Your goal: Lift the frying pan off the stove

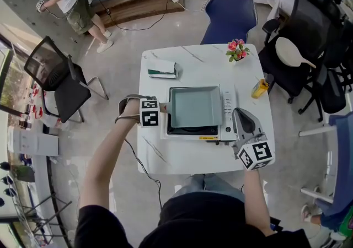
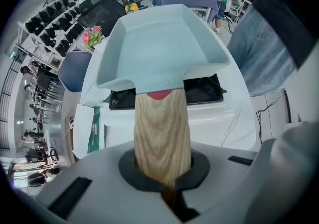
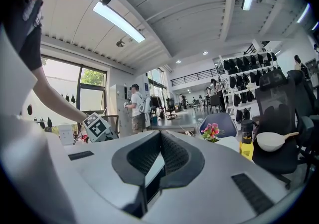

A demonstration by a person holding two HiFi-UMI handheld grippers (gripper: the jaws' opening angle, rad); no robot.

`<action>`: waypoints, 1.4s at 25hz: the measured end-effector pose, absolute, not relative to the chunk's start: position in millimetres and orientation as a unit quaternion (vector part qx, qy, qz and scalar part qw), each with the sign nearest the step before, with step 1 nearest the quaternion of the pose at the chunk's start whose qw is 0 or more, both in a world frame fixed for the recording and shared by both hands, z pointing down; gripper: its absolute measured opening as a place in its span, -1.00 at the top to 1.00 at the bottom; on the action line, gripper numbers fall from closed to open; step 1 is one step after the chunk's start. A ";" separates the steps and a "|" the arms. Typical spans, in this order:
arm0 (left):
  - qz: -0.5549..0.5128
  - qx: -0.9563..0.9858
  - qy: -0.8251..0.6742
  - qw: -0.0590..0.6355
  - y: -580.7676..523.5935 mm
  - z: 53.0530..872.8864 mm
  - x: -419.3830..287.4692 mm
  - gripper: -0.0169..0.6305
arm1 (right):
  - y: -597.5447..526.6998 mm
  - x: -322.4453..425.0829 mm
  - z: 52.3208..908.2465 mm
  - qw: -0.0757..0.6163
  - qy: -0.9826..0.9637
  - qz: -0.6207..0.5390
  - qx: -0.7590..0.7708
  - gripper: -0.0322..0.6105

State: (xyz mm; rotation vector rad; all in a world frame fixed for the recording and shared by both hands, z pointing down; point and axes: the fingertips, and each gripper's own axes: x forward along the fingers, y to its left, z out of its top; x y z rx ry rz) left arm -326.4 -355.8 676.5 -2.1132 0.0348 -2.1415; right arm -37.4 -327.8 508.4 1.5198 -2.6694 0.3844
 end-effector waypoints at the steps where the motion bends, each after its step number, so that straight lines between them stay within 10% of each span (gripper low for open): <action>1: -0.706 -0.705 0.016 0.067 -355.5 675.2 -326.4 0.91 | -327.8 -36.8 509.1 0.023 -0.862 0.124 0.491 0.89; 35: -0.124 -0.873 0.471 0.009 -351.1 443.6 -250.0 0.90 | -338.8 11.8 450.2 -0.006 -0.839 0.039 0.543 0.89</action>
